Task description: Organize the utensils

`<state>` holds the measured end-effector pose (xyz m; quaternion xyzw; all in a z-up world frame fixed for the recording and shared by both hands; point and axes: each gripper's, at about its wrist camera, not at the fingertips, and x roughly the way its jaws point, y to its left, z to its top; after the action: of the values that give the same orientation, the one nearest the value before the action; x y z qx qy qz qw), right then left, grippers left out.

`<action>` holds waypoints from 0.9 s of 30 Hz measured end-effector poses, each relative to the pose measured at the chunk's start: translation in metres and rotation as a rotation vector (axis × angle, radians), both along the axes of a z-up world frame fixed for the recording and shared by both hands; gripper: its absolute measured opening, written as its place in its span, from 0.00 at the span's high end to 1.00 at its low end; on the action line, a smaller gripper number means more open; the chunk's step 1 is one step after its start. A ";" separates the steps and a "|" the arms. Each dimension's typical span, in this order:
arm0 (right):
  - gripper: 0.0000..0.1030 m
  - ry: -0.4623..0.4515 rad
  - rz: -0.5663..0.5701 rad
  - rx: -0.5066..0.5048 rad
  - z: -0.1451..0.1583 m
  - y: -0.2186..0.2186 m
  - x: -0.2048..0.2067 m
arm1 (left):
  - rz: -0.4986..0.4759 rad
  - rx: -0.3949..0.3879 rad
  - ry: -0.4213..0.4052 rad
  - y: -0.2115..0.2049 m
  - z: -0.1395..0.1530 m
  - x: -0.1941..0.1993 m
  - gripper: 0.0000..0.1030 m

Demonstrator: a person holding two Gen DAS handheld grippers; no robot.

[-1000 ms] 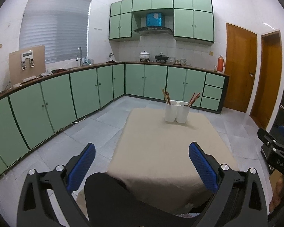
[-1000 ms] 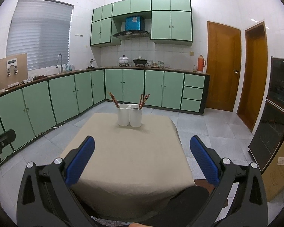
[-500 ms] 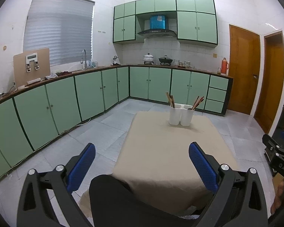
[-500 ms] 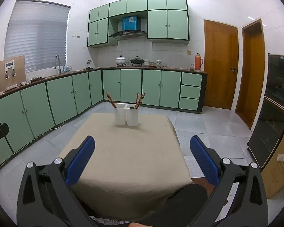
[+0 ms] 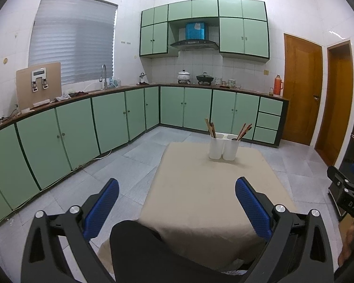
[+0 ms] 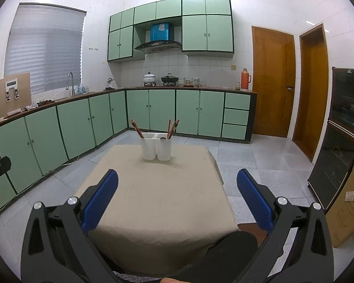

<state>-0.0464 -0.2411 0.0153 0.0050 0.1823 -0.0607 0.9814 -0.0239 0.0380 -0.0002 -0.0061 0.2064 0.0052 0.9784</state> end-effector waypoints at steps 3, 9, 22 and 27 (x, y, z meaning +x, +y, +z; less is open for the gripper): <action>0.05 -0.002 0.000 0.000 0.001 0.000 0.000 | 0.002 -0.003 -0.003 0.002 0.001 -0.001 0.06; 0.05 -0.003 0.000 -0.001 0.000 0.001 -0.001 | 0.004 -0.009 -0.003 0.004 0.003 -0.001 0.06; 0.05 -0.005 0.000 0.001 0.001 0.002 -0.001 | 0.004 -0.012 -0.007 0.003 0.005 0.001 0.06; 0.05 -0.006 0.000 0.003 0.002 0.002 -0.001 | 0.004 -0.009 -0.007 0.002 0.004 0.001 0.06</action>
<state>-0.0475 -0.2392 0.0170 0.0065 0.1796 -0.0603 0.9819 -0.0233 0.0402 0.0043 -0.0111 0.2031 0.0062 0.9791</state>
